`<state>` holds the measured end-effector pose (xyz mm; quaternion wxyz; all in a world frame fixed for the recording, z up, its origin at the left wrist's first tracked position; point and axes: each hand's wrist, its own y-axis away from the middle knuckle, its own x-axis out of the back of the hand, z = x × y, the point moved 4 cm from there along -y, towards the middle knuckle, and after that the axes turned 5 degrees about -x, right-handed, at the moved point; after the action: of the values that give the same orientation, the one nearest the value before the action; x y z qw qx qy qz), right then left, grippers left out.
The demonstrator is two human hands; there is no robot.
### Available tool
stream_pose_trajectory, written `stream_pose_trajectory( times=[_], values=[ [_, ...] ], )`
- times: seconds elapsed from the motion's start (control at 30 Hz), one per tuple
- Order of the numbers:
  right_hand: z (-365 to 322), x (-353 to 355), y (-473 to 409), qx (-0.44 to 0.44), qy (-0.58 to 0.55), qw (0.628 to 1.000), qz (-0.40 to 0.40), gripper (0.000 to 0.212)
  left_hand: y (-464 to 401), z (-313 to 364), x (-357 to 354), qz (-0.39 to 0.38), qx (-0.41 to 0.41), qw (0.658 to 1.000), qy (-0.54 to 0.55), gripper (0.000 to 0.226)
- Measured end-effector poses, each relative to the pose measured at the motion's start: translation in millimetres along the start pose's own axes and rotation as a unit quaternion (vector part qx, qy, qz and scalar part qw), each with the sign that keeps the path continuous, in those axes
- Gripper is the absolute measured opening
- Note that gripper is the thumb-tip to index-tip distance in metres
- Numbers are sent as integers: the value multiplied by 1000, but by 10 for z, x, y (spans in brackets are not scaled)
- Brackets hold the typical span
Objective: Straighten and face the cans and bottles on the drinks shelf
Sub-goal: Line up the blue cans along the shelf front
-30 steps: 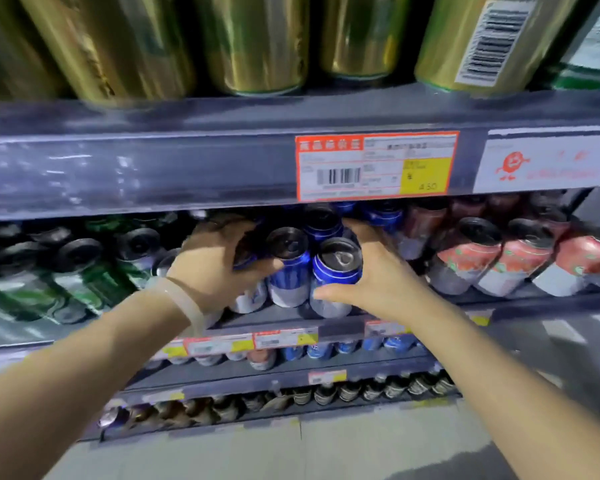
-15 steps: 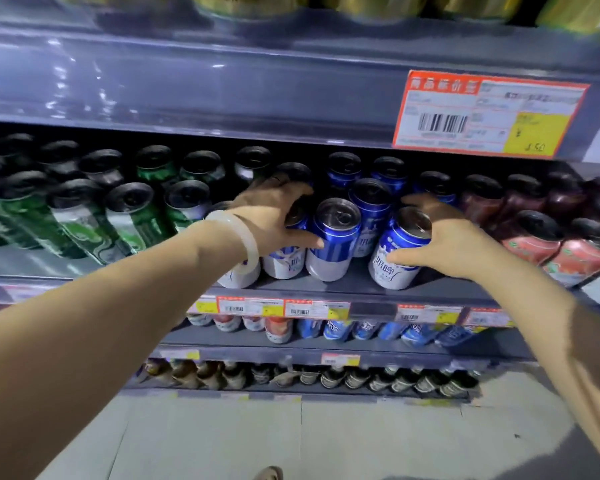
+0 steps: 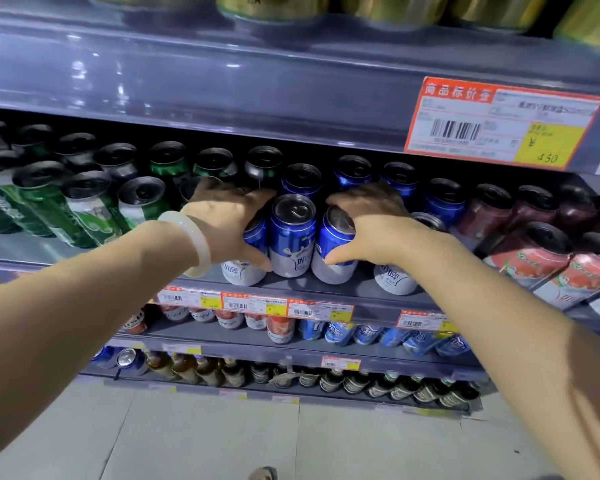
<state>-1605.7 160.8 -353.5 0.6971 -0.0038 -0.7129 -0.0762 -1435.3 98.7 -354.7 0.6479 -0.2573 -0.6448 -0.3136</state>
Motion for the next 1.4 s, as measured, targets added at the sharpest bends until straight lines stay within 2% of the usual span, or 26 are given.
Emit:
stream_pose_trajectory(
  times=[0.13,0.27,0.4,0.6,0.73,0.83,0.93,1.07,1.13,1.27,1.33,1.4],
  values=[
    [64,33,103,19,-11,1000,6,78,15,99,-3,41,-16,999,4,90],
    [162,33,228,26,-18,999,0,83,-53,251,-34,44,-35,993,104,83],
    [217,20,353,23,-67,997,-5,81,-175,344,-101,42,-50,988,140,84],
    [280,-13,399,14,-86,996,9,81,-314,334,-66,22,-25,993,117,82],
    [375,-4,434,-24,-129,991,30,91,-366,454,-40,11,-29,991,130,100],
    [607,30,493,-89,-159,983,37,101,-372,436,-36,45,-19,988,149,86],
    [774,-31,543,-116,-180,977,-8,95,-351,399,0,57,-33,982,177,72],
    [941,-23,571,-123,-195,973,11,76,-358,362,10,2,-53,979,197,66],
    [1024,-12,599,-122,-184,975,2,74,-368,390,46,-11,-55,986,156,71],
    [1134,-18,647,-132,-176,975,-27,74,-361,743,153,51,-111,992,7,99],
    [1103,14,625,-125,-168,977,-44,77,-386,972,119,55,-153,987,-2,95],
    [1050,96,554,-115,-189,975,-39,73,-437,1104,64,52,-157,986,3,84]
  ],
)
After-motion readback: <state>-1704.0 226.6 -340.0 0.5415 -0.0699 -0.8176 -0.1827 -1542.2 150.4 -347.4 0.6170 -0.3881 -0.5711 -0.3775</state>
